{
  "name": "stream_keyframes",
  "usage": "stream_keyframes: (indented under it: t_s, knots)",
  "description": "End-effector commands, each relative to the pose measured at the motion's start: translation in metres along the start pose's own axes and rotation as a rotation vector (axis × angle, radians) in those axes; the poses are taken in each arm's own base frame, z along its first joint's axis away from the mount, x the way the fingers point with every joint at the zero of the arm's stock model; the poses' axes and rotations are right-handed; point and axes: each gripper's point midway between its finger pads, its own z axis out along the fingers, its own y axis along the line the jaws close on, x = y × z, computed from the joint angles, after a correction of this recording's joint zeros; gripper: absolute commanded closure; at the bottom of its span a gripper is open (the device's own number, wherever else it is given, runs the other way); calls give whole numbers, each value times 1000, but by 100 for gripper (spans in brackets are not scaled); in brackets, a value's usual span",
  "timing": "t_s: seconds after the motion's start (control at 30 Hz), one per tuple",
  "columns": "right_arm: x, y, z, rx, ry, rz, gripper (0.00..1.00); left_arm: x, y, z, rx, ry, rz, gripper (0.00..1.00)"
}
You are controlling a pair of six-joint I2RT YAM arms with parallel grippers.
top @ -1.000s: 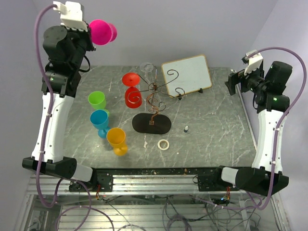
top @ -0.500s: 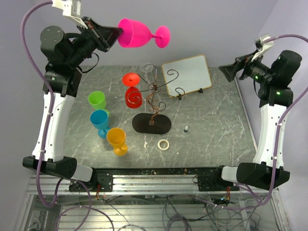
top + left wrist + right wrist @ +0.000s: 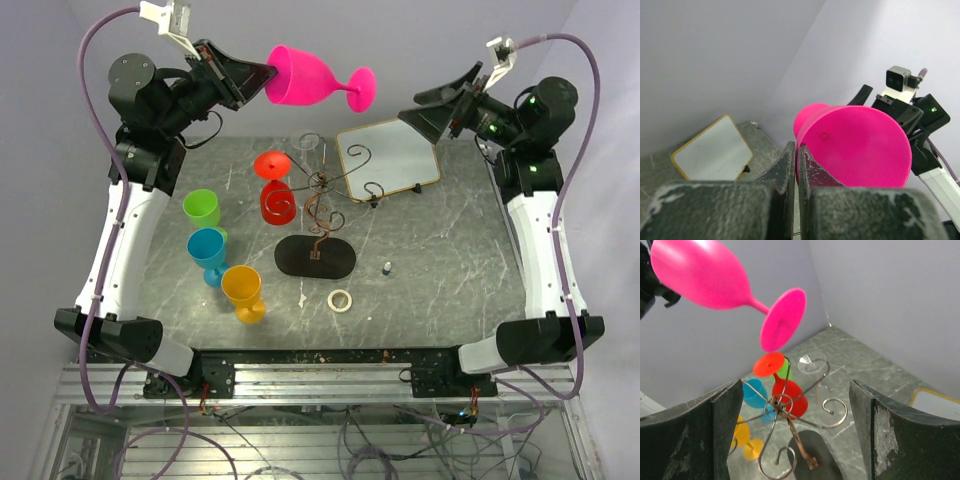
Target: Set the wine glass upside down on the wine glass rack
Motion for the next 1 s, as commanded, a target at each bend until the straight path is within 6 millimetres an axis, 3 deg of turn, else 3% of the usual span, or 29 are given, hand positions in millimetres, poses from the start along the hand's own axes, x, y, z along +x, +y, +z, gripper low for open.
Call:
stream_keyframes:
  t_s: [0.0, 0.27, 0.37, 0.63, 0.97]
  knots:
    - [-20, 5, 25, -25, -60, 42, 14, 5, -13, 3, 47, 3, 13, 93]
    - [-18, 16, 60, -76, -49, 49, 20, 10, -10, 8, 30, -1, 23, 93]
    - [-14, 16, 68, -55, -37, 39, 28, 9, -8, 9, 21, -6, 43, 93]
    - [0, 9, 74, 0, -18, 78, 53, -2, -4, 12, -22, -30, 145, 93]
    - [12, 8, 87, -5, 1, 114, 62, 0, 0, 14, -39, -30, 174, 93]
